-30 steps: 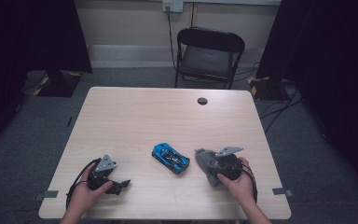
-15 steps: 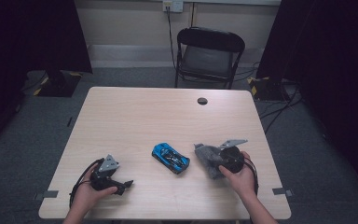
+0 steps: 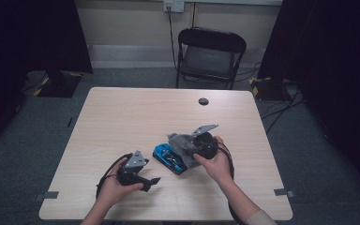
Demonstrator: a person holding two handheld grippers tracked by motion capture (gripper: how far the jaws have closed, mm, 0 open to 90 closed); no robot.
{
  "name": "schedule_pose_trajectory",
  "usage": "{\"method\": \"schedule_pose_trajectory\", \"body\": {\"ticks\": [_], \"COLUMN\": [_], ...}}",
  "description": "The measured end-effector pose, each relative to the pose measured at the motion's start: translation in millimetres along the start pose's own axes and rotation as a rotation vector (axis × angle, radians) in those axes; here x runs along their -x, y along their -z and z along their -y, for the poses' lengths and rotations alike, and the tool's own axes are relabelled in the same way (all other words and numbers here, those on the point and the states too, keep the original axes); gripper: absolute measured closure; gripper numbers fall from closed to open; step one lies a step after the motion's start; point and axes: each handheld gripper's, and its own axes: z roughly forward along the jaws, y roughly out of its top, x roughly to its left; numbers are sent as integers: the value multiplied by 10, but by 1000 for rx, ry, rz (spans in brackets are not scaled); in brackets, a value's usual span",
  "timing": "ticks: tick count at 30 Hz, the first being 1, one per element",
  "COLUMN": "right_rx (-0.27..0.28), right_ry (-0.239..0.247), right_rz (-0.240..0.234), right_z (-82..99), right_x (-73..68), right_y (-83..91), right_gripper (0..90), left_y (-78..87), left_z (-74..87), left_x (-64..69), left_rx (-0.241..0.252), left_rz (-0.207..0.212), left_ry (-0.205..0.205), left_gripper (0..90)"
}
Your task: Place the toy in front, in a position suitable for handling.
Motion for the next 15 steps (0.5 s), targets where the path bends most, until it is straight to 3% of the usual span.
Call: {"method": "schedule_pose_trajectory", "body": {"ticks": [4, 7, 10, 12, 13, 15], "right_rx": [-13, -31, -64, -77, -109, -115], "right_ry": [28, 47, 84, 93, 122, 114], "right_rz": [-26, -23, -79, -92, -79, -81], "right_z": [-94, -154, -247, -258, -262, -270], "right_x": [-77, -108, -147, -163, -203, -204], "right_y": [-148, -231, -353, -378, -432, -432], "right_gripper": [665, 664, 659, 658, 655, 655], "left_y": [-153, -227, -280, -333, -343, -340], "left_z": [-76, -116, -140, -140, -137, -142], "left_x": [-15, -14, -16, -9, -10, -23], "left_rx": [38, 36, 39, 20, 20, 27], "left_rz": [13, 3, 12, -1, -7, -2], "left_ry": [1, 10, 30, 31, 26, 34], "left_gripper": [150, 149, 149, 149, 143, 125]}}
